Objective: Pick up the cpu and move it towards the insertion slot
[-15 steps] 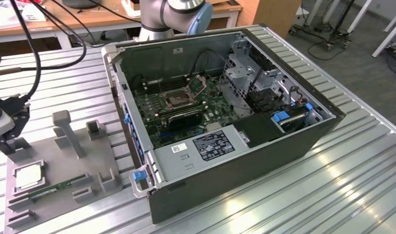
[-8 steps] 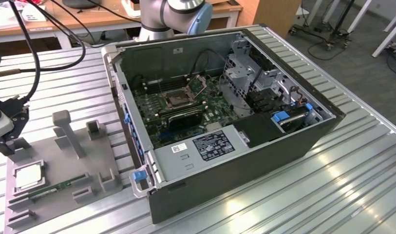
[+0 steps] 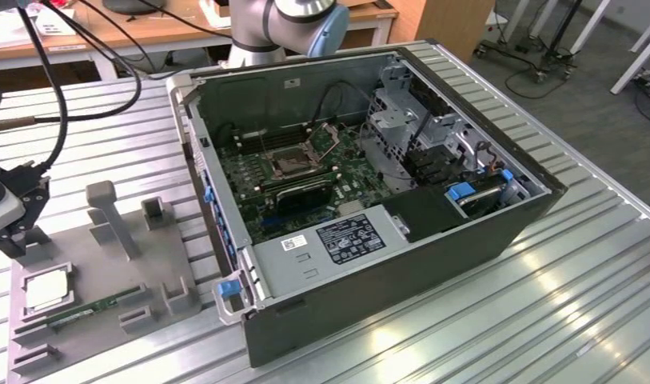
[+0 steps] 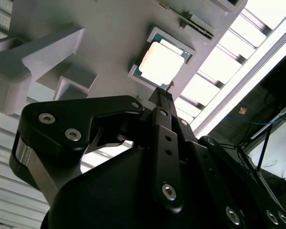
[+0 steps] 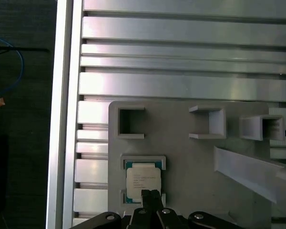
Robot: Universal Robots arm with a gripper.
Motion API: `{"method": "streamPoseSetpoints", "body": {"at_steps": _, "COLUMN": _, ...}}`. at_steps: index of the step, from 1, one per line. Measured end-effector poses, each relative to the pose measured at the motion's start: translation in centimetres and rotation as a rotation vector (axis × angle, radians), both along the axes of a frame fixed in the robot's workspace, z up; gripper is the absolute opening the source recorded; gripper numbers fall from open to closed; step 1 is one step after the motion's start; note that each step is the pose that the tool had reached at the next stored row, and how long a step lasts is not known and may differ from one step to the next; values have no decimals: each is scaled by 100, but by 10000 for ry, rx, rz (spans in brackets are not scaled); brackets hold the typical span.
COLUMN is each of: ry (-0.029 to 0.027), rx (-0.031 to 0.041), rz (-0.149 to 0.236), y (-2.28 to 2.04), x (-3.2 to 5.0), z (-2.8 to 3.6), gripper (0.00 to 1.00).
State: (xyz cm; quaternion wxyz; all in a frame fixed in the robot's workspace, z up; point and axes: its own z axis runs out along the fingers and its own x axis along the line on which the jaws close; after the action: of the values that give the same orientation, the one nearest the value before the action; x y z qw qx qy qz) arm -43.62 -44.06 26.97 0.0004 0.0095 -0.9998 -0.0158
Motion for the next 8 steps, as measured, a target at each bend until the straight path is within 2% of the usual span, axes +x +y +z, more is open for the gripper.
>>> {"method": "streamPoseSetpoints", "body": {"at_steps": 8, "ry": 2, "rx": -3, "rz": 1, "y": -8, "x": 0, "z": -68, "gripper": 11}}
